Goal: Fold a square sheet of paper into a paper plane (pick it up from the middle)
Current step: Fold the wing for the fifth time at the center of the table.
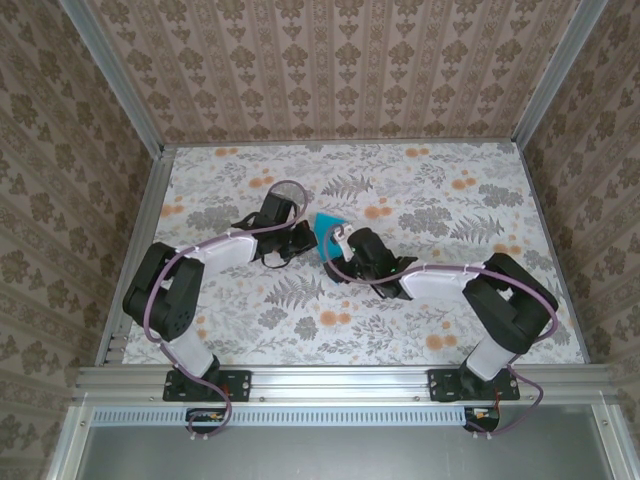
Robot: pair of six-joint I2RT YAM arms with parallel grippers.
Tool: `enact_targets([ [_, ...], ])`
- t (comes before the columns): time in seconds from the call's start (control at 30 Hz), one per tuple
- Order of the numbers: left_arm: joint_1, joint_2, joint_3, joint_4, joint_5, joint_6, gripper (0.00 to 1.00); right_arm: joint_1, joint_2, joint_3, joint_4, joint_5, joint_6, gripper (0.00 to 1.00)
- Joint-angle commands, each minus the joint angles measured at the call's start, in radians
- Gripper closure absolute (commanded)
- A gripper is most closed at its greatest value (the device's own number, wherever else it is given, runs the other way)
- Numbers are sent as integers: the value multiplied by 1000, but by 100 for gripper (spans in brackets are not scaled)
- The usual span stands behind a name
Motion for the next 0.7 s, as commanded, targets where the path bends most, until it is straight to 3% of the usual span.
enact_targets([
  [0.0,-10,-15,33,-42,-20,-30,97,49,26,-13,121,139,-52,41],
  [0.37,-11,-22,34,-44,-20,-57,97,119,147,10,208,257,-104,40],
  [0.67,-9,-28,26,-45,-22,-66,97,114,191,28,250,291,-108,53],
])
